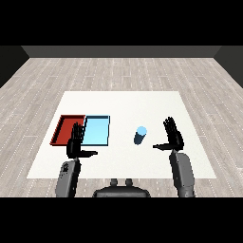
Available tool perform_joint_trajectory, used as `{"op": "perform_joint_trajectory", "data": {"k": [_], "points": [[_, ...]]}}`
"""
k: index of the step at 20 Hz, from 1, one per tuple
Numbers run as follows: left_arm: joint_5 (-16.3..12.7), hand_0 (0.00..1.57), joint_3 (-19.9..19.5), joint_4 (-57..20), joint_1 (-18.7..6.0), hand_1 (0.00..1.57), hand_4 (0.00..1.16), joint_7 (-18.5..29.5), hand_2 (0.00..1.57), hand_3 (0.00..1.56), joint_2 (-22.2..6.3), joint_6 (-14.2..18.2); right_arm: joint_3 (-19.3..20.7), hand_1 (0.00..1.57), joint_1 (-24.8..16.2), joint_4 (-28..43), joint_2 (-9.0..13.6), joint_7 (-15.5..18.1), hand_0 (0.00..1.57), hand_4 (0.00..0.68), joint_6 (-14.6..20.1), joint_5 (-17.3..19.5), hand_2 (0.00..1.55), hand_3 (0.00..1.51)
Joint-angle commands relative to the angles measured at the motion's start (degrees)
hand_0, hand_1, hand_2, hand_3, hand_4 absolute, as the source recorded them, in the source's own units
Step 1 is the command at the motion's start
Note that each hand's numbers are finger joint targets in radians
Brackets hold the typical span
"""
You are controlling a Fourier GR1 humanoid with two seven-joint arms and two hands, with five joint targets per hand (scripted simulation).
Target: Pick the blue can and put it in the blue box
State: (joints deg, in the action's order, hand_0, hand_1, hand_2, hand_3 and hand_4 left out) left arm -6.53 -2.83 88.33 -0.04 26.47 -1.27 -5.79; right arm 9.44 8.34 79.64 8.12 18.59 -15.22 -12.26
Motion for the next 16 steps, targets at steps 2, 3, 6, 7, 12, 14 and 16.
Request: {"op": "perform_joint_trajectory", "data": {"k": [2,3,6,7,12,14,16], "points": [[1.2,0.0,1.3,0.9,-1.5,0.0,0.0,-1.6,0.0,0.0,1.2,3.4,0.9,0.0,2.6,-1.7,0.7,-3.0,0.0,0.0,1.4,-0.6,0.0,0.0],[-1.3,0.0,-1.9,-3.4,-4.0,0.0,0.0,-1.2,0.0,0.0,-1.6,-0.5,3.1,0.0,3.7,-4.2,3.3,-3.1,0.0,0.0,-0.7,-2.0,0.0,0.0],[-0.4,0.0,-0.6,-2.4,-2.7,0.0,0.0,-1.0,0.0,0.0,-0.8,0.3,0.6,0.0,1.5,-4.9,0.4,-1.2,0.0,0.0,-0.4,-1.0,0.0,0.0],[0.2,0.0,-1.3,-4.8,-4.6,0.0,0.0,0.5,0.0,0.0,-0.5,1.5,1.3,0.0,2.5,-7.4,1.0,0.1,0.0,0.0,-1.9,-1.7,0.0,0.0],[-1.7,0.0,0.0,4.5,-0.1,0.0,0.0,-4.4,0.0,0.0,-0.5,1.7,0.4,0.0,8.4,-12.4,-1.0,-1.8,0.0,0.0,2.0,-0.9,0.0,0.0],[-1.1,0.0,-0.5,-0.6,-1.8,0.0,0.0,-1.4,0.0,0.0,-0.4,1.4,-1.3,0.0,2.0,-3.6,-2.0,-5.5,0.0,0.0,2.2,-2.0,0.0,0.0],[-1.6,0.0,0.9,3.3,5.1,0.0,0.0,-0.1,0.0,0.0,0.4,0.1,0.1,0.0,4.6,-10.8,-1.5,-2.0,0.0,0.0,0.9,-2.1,0.0,0.0]]}}
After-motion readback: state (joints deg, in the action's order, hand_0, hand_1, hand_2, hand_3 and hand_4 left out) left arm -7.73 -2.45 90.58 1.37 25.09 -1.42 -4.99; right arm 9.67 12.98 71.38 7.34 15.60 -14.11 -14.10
